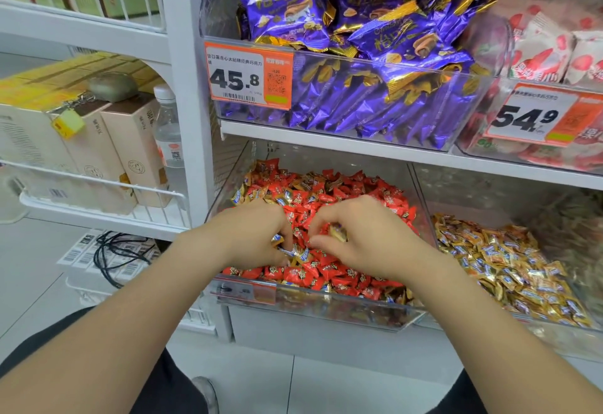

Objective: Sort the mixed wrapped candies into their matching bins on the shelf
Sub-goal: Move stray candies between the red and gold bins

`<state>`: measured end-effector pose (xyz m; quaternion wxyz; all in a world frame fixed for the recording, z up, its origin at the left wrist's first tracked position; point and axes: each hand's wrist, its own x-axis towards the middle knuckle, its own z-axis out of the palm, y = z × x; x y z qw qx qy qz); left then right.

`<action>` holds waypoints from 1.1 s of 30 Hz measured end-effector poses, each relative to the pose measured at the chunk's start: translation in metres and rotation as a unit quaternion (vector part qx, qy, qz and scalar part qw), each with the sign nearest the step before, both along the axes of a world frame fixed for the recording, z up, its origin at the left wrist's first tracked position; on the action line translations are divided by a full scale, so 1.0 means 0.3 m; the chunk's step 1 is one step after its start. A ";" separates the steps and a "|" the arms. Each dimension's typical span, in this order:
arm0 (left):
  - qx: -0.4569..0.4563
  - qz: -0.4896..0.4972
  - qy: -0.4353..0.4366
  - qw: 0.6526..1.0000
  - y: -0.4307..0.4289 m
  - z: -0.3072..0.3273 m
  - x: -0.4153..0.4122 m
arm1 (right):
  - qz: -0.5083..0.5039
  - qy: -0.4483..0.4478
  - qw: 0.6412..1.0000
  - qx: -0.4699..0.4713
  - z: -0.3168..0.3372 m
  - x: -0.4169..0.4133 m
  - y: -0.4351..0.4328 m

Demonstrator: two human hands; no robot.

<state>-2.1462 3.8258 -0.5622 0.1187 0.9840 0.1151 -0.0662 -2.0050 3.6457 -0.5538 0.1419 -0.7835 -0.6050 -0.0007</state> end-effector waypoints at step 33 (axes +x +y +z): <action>-0.102 0.169 -0.181 0.964 -0.023 0.052 -0.008 | -0.037 -0.005 0.999 -0.025 -0.009 0.001 0.042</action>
